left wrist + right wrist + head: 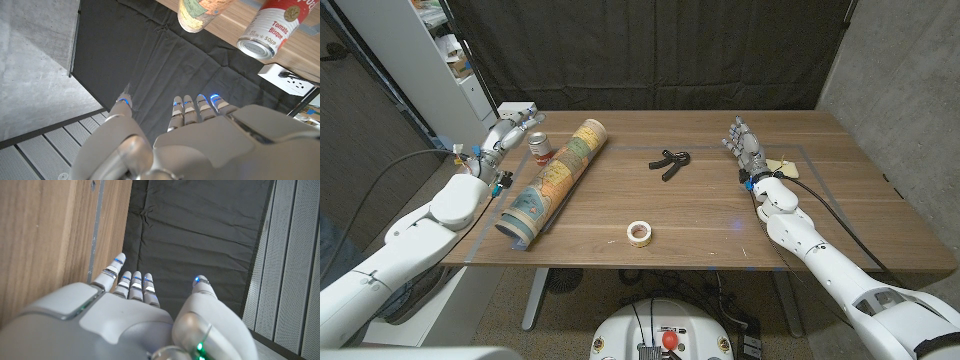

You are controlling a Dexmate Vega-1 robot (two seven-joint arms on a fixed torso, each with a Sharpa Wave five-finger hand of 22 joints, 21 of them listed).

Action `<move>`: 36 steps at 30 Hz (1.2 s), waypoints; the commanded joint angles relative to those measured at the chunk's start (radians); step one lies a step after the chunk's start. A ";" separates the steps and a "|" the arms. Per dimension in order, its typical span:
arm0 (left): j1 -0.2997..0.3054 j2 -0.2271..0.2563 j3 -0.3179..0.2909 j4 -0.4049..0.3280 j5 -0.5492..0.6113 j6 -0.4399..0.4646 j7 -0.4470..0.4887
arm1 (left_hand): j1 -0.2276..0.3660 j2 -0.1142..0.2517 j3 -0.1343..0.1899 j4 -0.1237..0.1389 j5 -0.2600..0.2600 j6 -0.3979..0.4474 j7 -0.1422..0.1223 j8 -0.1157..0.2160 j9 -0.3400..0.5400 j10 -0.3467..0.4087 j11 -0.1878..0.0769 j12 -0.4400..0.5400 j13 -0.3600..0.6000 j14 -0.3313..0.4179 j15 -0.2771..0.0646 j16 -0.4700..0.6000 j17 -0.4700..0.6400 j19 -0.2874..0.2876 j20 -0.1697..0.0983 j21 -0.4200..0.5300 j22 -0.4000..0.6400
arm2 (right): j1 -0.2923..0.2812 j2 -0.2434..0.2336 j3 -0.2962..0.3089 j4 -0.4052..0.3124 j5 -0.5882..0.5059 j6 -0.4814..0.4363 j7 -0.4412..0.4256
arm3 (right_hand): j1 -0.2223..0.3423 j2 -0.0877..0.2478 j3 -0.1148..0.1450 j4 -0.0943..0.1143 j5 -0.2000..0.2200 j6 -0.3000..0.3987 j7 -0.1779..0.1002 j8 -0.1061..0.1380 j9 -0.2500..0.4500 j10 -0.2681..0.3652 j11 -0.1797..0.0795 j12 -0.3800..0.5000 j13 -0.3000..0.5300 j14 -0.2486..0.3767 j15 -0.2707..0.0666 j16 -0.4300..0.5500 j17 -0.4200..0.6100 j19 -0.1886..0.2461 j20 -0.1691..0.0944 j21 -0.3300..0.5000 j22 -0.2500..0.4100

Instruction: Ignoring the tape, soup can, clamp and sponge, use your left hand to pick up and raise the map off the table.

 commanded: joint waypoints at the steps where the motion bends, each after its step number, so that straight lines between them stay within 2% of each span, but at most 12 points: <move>1: 0.023 0.021 -0.013 -0.033 0.043 0.040 0.016 | 0.013 0.002 0.004 -0.011 -0.002 0.006 0.000 -0.001 0.004 -0.006 0.004 -0.002 0.003 -0.008 0.001 -0.002 0.003 -0.010 -0.002 -0.005 0.006 | -0.005 -0.006 0.000 -0.014 -0.001 -0.006 -0.004 | 0.001 0.009 -0.005 -0.003 -0.004 0.011 0.000 -0.001 0.003 0.006 -0.002 0.001 0.006 0.005 0.003 0.004 0.002 -0.003 -0.003 -0.001 0.003; 36: 0.075 0.051 -0.029 -0.141 0.176 0.198 0.067 | 0.030 0.003 0.005 -0.023 -0.001 -0.004 -0.006 -0.005 0.004 -0.012 0.003 -0.004 0.004 -0.015 -0.001 -0.003 0.003 -0.022 0.002 -0.006 0.006 | -0.007 -0.013 0.001 -0.015 0.007 -0.011 0.015 | -0.001 0.010 -0.008 -0.005 -0.004 0.013 -0.002 -0.001 0.003 0.010 -0.001 0.001 0.006 0.009 0.003 0.004 0.003 -0.003 -0.003 -0.001 0.003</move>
